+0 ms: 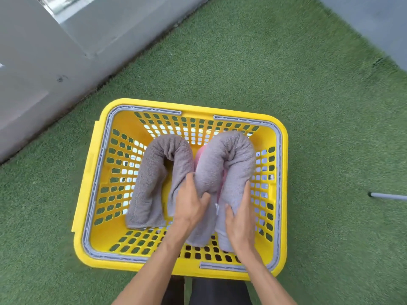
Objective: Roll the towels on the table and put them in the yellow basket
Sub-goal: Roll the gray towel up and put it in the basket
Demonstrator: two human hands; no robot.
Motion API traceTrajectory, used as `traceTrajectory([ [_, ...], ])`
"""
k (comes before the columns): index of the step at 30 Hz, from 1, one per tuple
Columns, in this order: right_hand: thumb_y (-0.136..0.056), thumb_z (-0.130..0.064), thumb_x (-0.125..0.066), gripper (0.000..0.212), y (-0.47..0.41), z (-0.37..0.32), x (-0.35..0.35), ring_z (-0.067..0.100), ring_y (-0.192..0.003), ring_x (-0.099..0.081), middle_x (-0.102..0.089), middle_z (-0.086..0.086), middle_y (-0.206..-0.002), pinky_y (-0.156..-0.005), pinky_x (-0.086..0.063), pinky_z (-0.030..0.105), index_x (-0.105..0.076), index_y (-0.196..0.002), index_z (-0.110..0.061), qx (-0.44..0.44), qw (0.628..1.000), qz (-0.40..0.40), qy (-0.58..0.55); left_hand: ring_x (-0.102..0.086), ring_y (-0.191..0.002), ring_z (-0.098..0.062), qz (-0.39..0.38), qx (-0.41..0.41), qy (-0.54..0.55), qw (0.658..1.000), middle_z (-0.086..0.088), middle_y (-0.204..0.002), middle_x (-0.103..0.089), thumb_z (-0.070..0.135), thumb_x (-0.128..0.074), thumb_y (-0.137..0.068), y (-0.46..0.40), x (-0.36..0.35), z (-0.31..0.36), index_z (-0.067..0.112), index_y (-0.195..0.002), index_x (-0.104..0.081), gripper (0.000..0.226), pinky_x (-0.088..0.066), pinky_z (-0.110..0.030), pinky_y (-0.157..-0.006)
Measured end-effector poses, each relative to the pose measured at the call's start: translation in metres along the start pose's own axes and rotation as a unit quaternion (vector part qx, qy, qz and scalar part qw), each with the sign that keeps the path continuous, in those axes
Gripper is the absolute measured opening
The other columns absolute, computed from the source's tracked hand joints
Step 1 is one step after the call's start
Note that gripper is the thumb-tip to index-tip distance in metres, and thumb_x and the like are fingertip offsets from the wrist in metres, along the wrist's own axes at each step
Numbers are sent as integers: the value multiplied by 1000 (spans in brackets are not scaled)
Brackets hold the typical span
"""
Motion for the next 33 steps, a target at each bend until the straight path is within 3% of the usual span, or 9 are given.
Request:
traceTrajectory([
  [2,-91,-7,-60,84,15,-16,-11,-4,-138,-21,-21,-14,-153,-115,-24,24,-7,-154,-23,8,1000,-13,-26,-58,-97,-29,30,9,-36,999,-9,-112,-60,19,-65,-77,0,31,-19,16,-128,-41,57,-47,-38,-78],
  [4,-93,-6,-58,82,21,-36,-29,-10,-127,-27,-30,-19,-142,-106,-25,13,-7,-154,-28,4,998,-31,-51,-56,-90,-24,59,29,-64,996,-10,-112,-58,17,-65,-78,-1,62,-41,17,-128,-39,56,-49,-39,-75],
  [8,-90,-3,-56,78,19,-74,-77,7,-142,-25,-27,-4,-156,-116,-25,28,-14,-154,-21,40,997,-30,-54,-56,-91,-31,92,68,-112,987,-16,-114,-56,15,-63,-81,-11,109,-81,11,-132,-39,57,-48,-43,-75],
  [13,-90,-9,-57,84,23,-92,-122,26,-117,-47,-48,11,-125,-101,-39,36,-5,-153,-30,-25,999,-21,-2,-54,-100,-41,99,50,-140,984,-22,-121,-50,12,-57,-87,-23,116,-98,12,-142,-29,62,-46,-48,-79],
  [18,-88,-13,-60,97,27,-79,-130,29,-112,-52,-46,13,-121,-96,-42,35,10,-152,-30,-54,996,-65,28,-53,-107,-37,72,43,-135,987,-18,-140,-37,16,-50,-95,-26,98,-122,21,-151,-5,72,-50,-49,-78],
  [22,-87,-22,-64,98,28,-82,-126,28,-124,-43,-38,15,-137,-103,-36,32,9,-153,-27,-37,997,-65,18,-48,-122,-35,82,24,-110,990,-16,-146,-30,23,-53,-95,-25,101,-120,22,-151,-9,71,-51,-48,-86],
  [26,-85,-32,-66,101,27,-87,-122,29,-136,-34,-18,11,-153,-104,-42,41,10,-151,-34,-16,998,-41,48,-20,-144,-33,67,-60,-200,976,-13,-160,-5,15,-55,-94,-16,94,-120,20,-153,-1,80,-43,-46,-103],
  [30,-90,-32,-61,99,28,-82,-124,30,-147,-12,1,14,-159,-108,-38,45,19,-149,-35,15,993,-92,77,2,-148,-30,31,-70,-244,967,-10,-160,18,6,-54,-93,-15,79,-142,18,-152,12,90,-32,-46,-113],
  [33,-90,-28,-60,99,29,-78,-123,33,-146,-17,8,15,-160,-103,-42,46,20,-148,-36,29,991,-93,91,2,-148,-32,44,-73,-243,966,-15,-159,14,9,-49,-96,-17,77,-138,15,-153,10,82,-27,-46,-116],
])
Point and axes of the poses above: each hand's wrist, its own y-axis away from the middle knuckle, its own x-axis out of the back of the hand, z = x × y, the point moved 1 cm from there along -y, towards the middle knuckle
